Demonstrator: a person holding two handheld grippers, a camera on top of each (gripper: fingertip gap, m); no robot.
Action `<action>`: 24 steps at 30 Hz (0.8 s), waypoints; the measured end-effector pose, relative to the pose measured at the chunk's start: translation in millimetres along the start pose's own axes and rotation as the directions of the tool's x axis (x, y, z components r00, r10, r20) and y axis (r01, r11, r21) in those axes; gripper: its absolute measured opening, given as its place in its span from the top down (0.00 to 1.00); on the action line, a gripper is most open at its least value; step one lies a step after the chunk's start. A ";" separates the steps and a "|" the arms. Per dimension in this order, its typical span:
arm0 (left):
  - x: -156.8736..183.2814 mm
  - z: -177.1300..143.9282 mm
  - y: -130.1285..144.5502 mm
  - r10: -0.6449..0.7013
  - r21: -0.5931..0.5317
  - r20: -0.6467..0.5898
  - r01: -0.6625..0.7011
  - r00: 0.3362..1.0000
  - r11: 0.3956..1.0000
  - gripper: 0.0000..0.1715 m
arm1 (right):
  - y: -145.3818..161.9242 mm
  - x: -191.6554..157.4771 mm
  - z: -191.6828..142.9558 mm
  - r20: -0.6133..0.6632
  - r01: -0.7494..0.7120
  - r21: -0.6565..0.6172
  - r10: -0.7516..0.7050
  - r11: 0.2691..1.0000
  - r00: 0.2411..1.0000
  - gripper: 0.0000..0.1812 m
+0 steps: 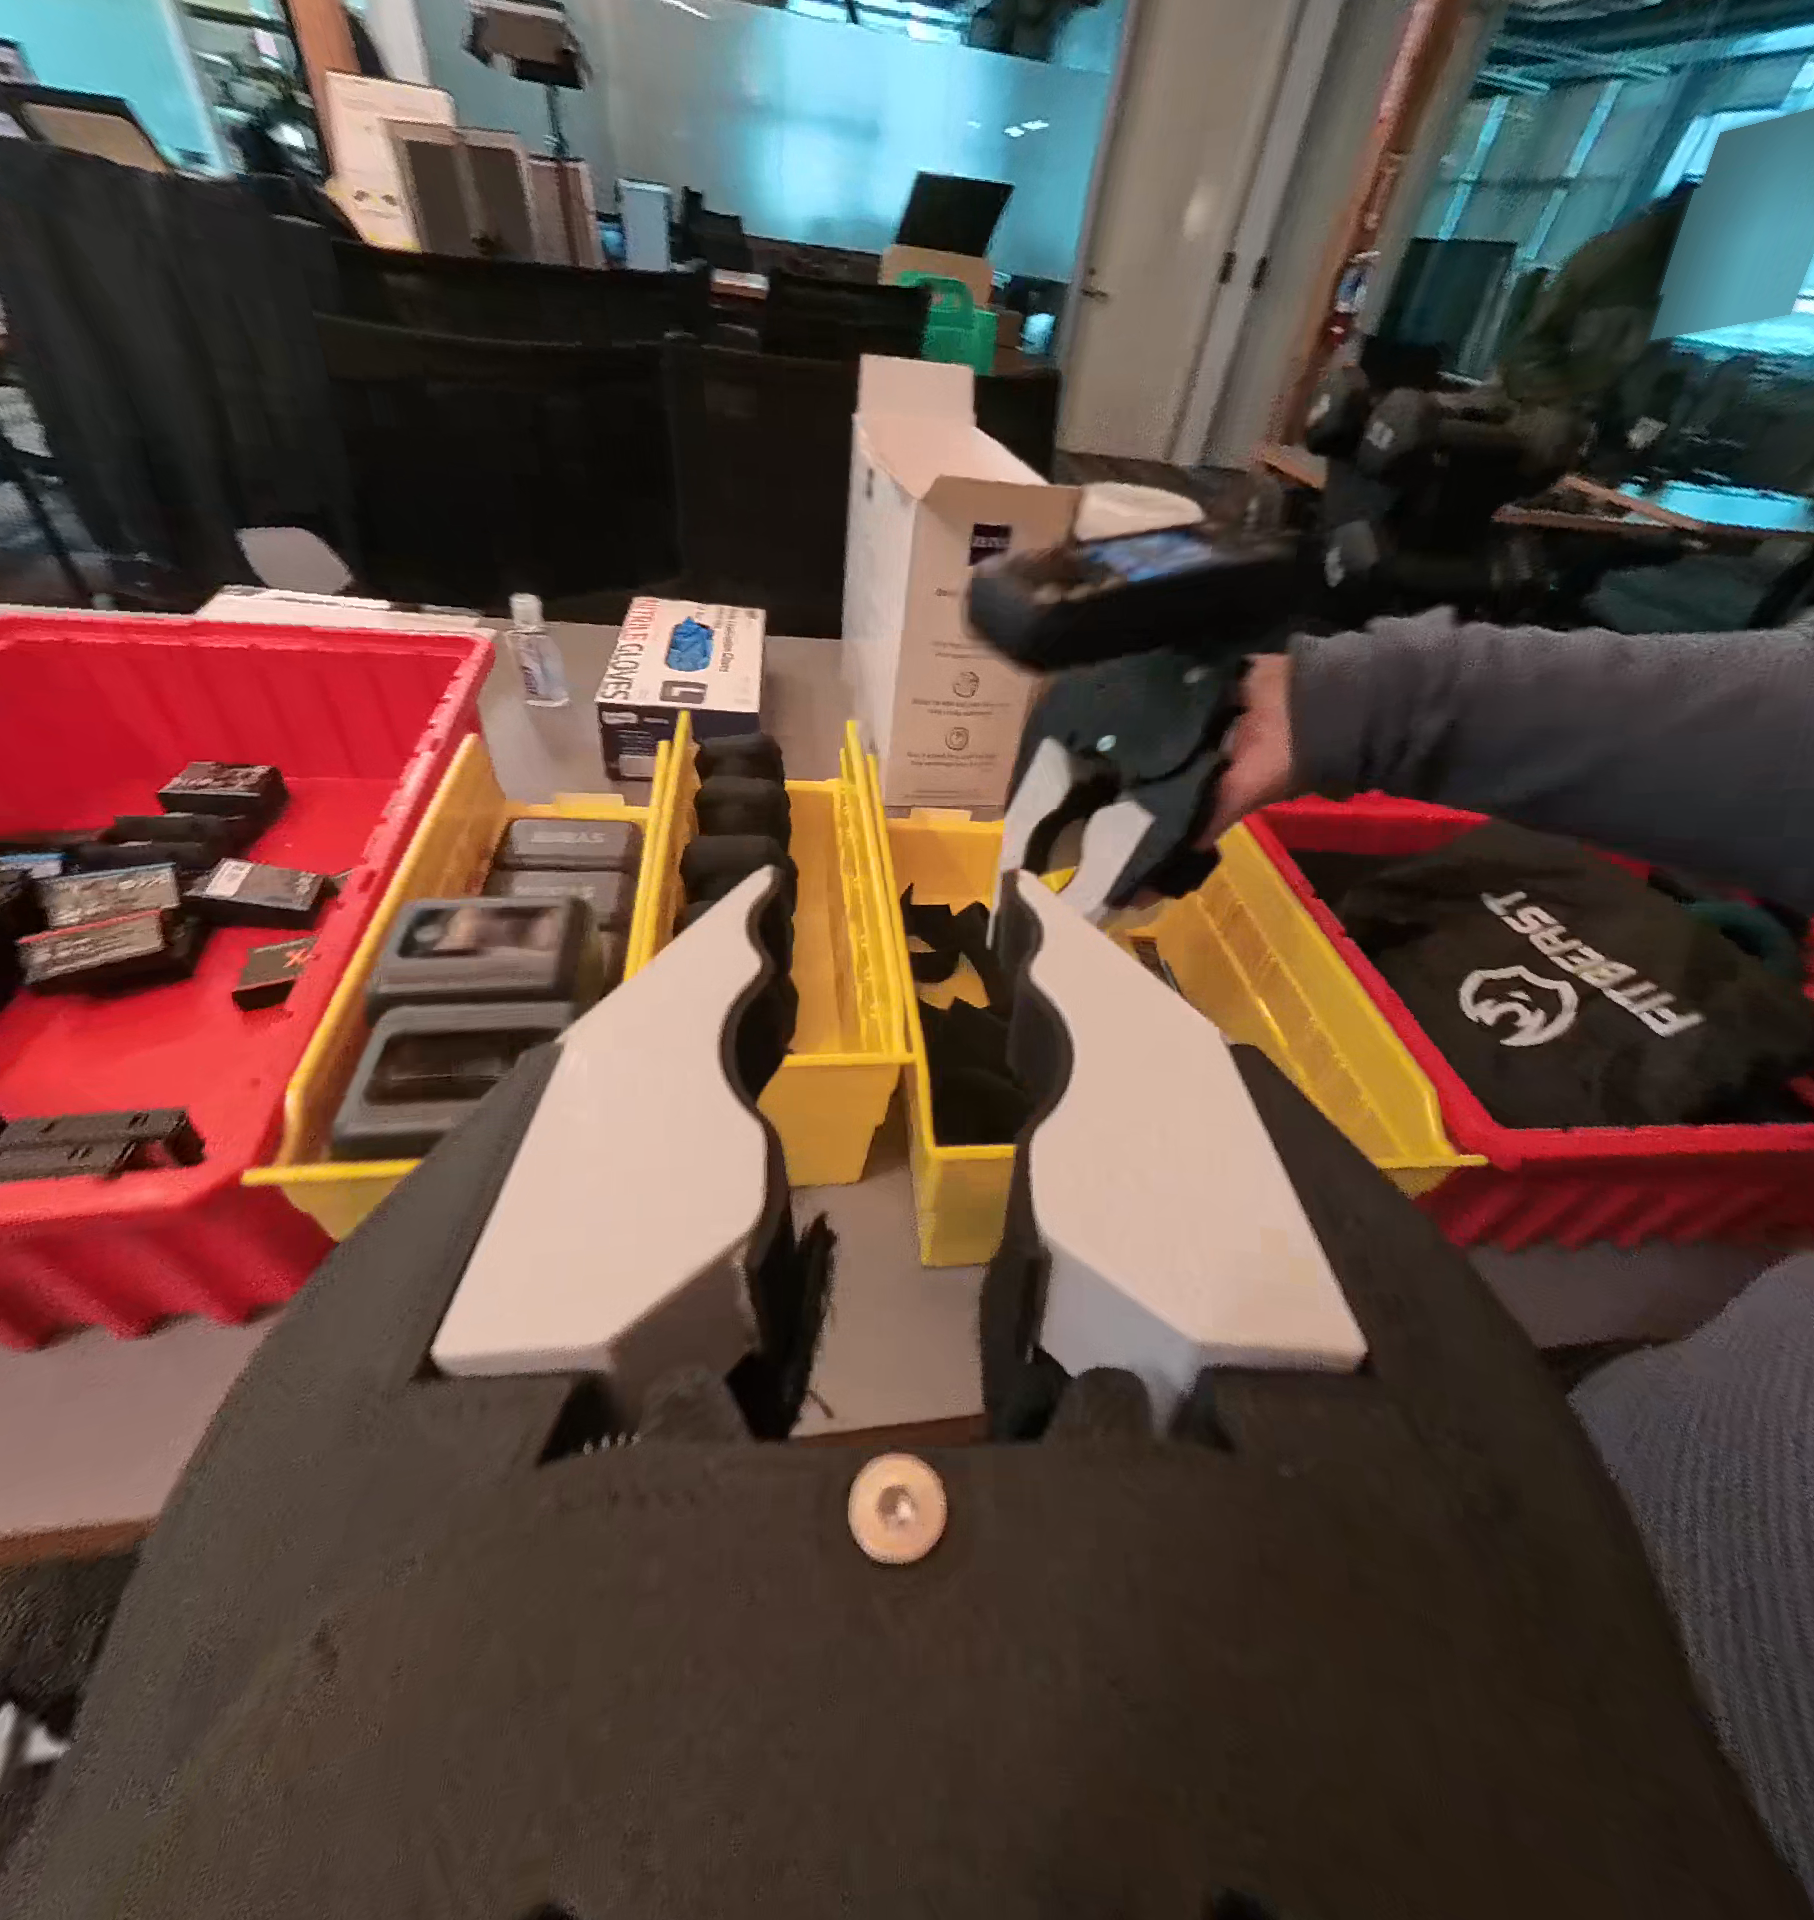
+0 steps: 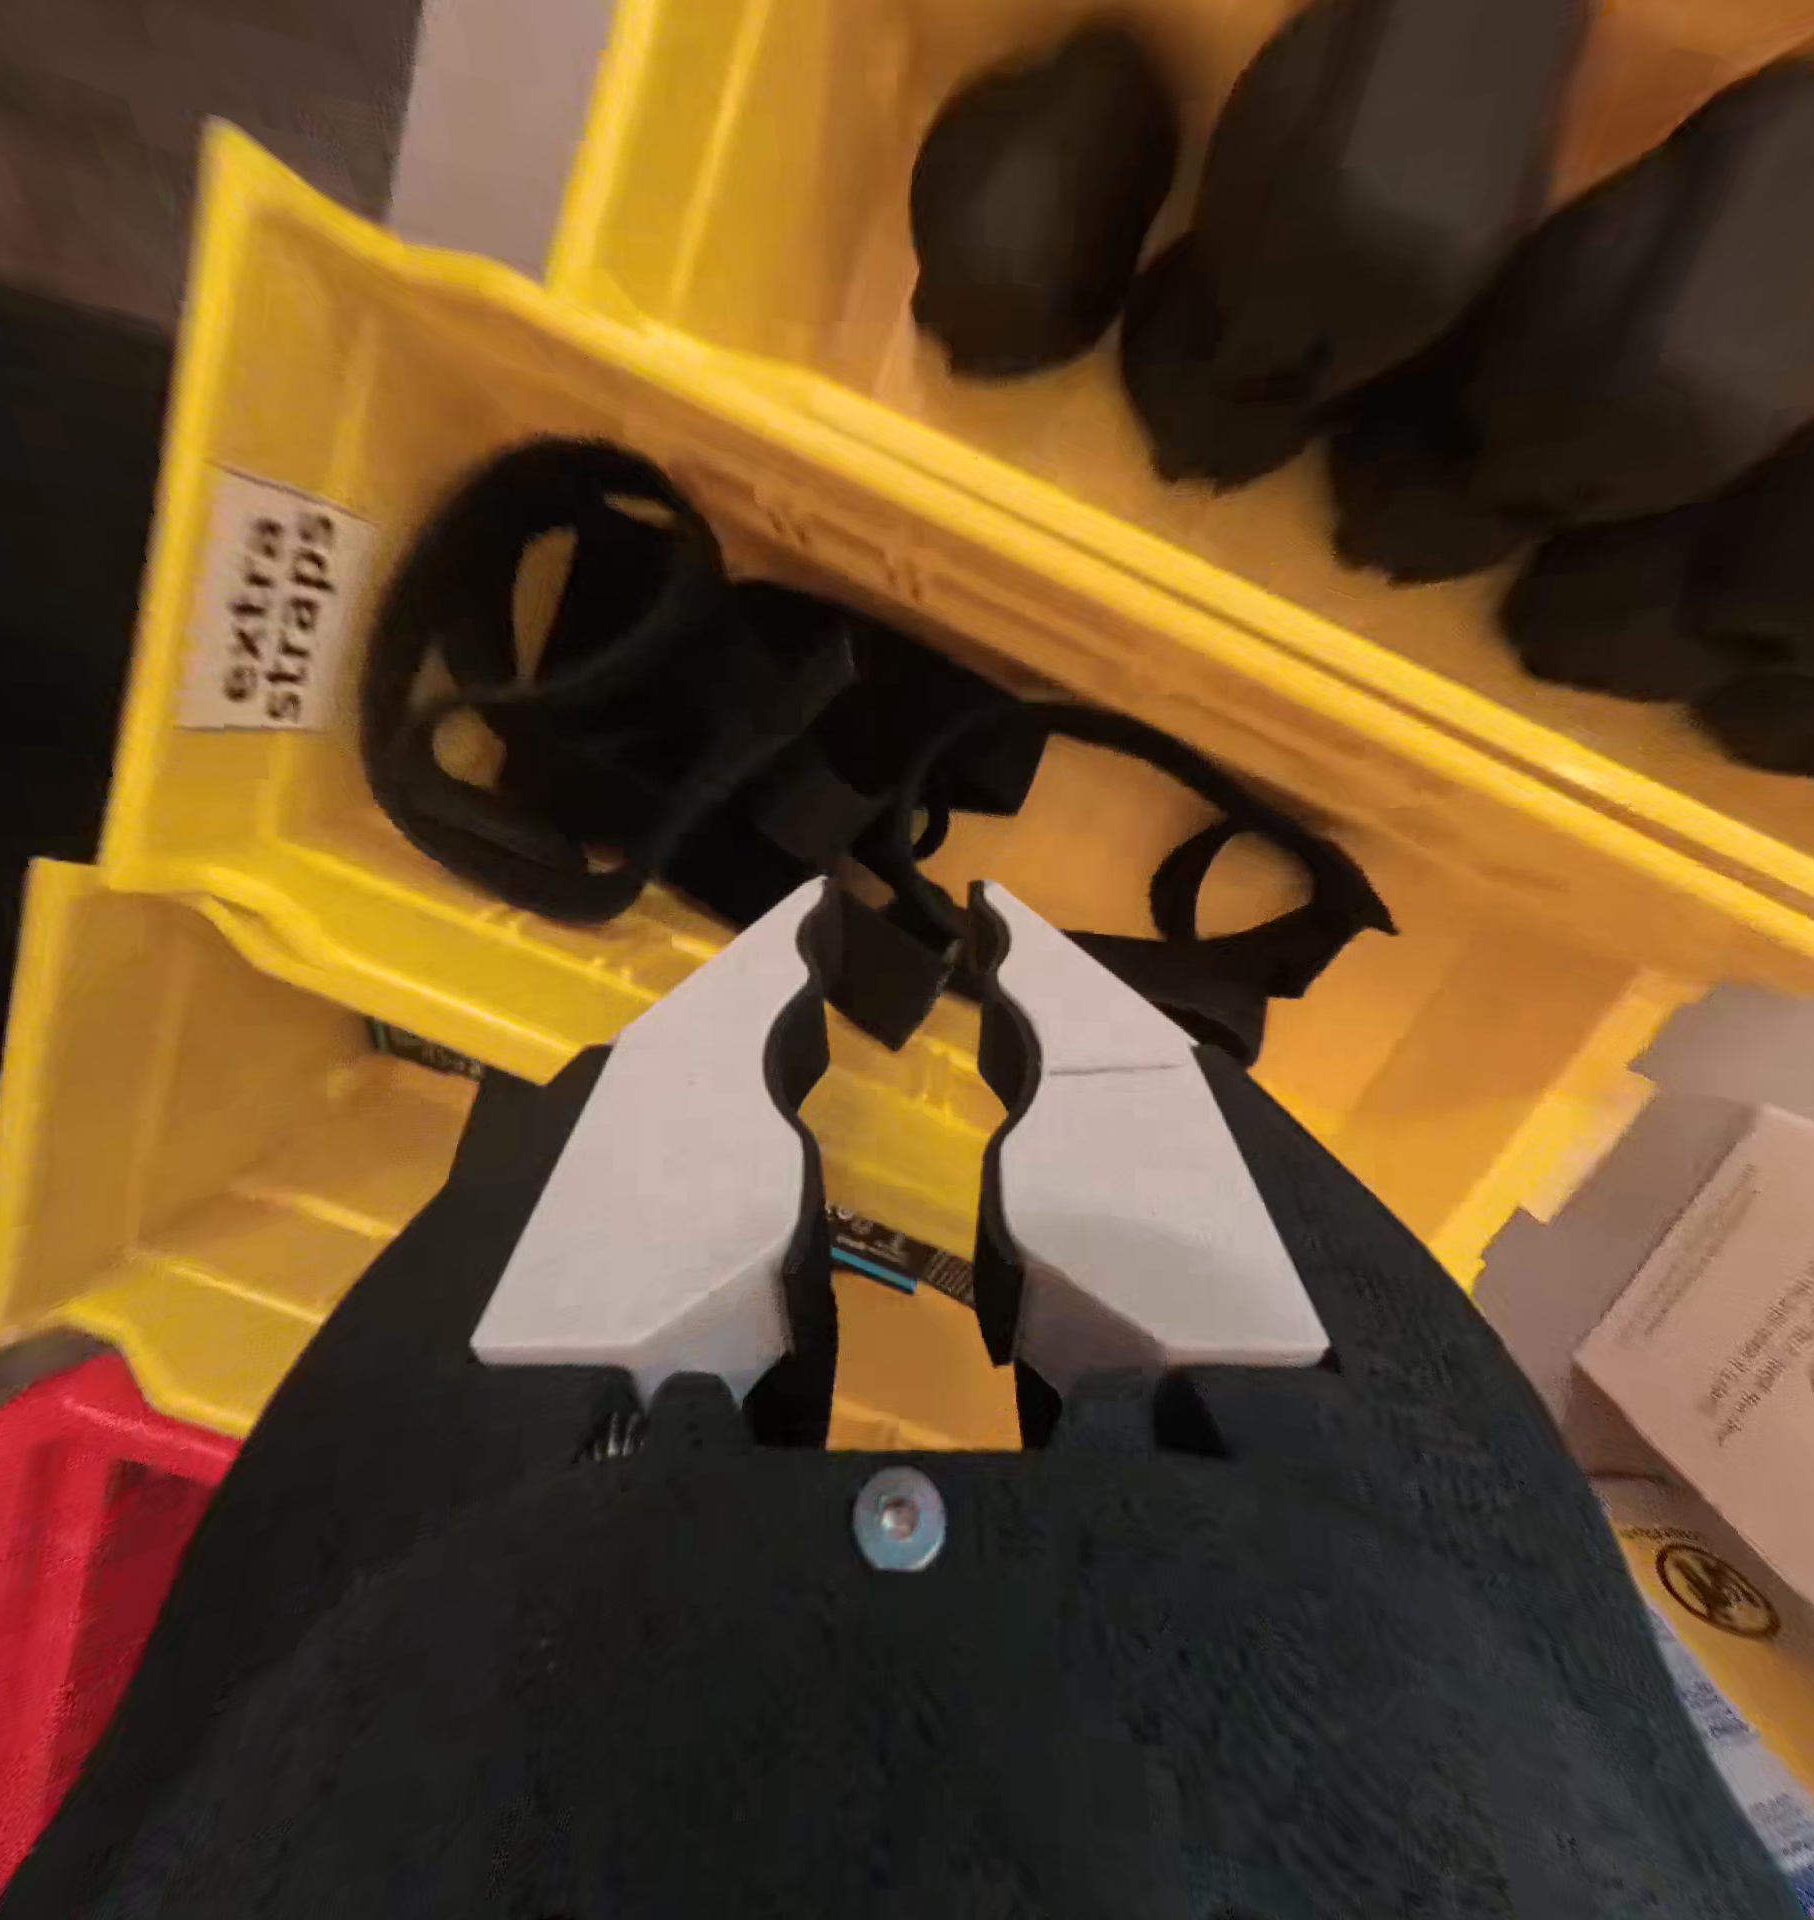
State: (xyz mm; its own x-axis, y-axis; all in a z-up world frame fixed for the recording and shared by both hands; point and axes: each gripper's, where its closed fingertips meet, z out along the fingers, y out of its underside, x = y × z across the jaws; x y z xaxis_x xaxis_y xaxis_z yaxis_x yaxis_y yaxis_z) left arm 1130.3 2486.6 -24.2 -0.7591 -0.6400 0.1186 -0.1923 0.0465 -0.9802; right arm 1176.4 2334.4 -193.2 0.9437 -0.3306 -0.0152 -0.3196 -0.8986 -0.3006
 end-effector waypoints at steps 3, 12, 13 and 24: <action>-9.0 9.6 -8.2 0.024 -0.023 -0.087 -0.026 0.996 0.999 0.78 | 9.3 -1.5 16.0 0.129 0.021 -0.152 -0.001 0.988 0.992 0.87; -27.2 28.3 -15.4 0.049 -0.028 -0.211 -0.056 0.976 0.998 0.78 | 7.5 -5.2 19.8 0.312 -0.083 -0.277 0.171 0.957 0.934 0.91; -28.1 29.8 -15.9 0.053 -0.027 -0.220 -0.060 0.974 0.998 0.78 | 7.0 -3.2 23.1 0.302 -0.081 -0.281 0.168 0.956 0.938 0.91; -19.5 53.4 -21.5 0.005 -0.012 -0.336 -0.010 0.942 1.000 0.77 | -57.0 8.0 -65.6 0.154 -0.245 0.235 0.213 0.941 0.965 1.00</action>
State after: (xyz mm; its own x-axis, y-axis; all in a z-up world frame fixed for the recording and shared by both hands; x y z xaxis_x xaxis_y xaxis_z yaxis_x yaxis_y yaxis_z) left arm 1182.4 2457.2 -13.9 -0.9250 -0.3447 0.1599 -0.1924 0.0621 -0.9793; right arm 1196.4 2364.0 -113.7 0.8557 -0.4656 -0.2259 -0.5118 -0.6964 -0.5032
